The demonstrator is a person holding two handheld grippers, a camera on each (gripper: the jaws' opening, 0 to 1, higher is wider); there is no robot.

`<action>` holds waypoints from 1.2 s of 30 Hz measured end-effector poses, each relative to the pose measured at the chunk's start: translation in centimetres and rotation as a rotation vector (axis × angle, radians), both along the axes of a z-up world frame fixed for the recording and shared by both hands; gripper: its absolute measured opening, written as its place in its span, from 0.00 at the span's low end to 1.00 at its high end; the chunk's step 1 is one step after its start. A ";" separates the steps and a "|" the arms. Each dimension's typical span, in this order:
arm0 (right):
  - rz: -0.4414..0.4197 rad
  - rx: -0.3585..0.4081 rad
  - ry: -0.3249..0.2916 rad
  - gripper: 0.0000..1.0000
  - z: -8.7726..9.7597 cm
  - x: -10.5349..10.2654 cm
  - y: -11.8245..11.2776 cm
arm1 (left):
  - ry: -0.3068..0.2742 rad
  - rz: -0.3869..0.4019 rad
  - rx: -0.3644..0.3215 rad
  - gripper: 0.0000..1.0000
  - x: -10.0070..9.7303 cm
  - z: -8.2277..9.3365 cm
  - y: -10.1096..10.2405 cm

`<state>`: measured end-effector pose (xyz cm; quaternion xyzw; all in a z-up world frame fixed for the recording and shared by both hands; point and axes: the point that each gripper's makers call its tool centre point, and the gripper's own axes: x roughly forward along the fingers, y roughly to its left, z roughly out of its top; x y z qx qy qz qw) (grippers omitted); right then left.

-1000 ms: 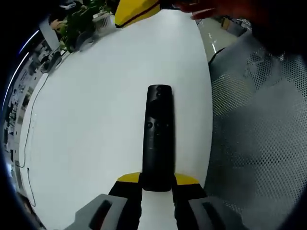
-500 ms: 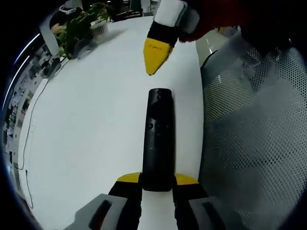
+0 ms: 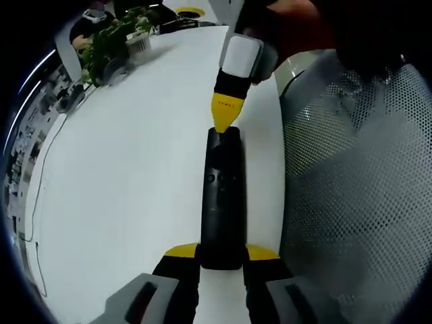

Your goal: Press the specified remote control buttons in sequence, fully releasing each button before pressing the next.

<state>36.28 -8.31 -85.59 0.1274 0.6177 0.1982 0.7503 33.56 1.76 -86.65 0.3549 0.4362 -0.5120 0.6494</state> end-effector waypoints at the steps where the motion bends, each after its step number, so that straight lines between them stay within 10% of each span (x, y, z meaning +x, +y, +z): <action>1: -0.005 0.004 -0.003 0.00 0.1 0.2 0.0 | 0.001 -0.003 0.002 0.24 0.0 0.0 0.0; 36: -0.113 0.084 0.069 0.00 0.3 0.0 0.1 | 0.008 -0.008 0.000 0.25 0.1 0.0 0.0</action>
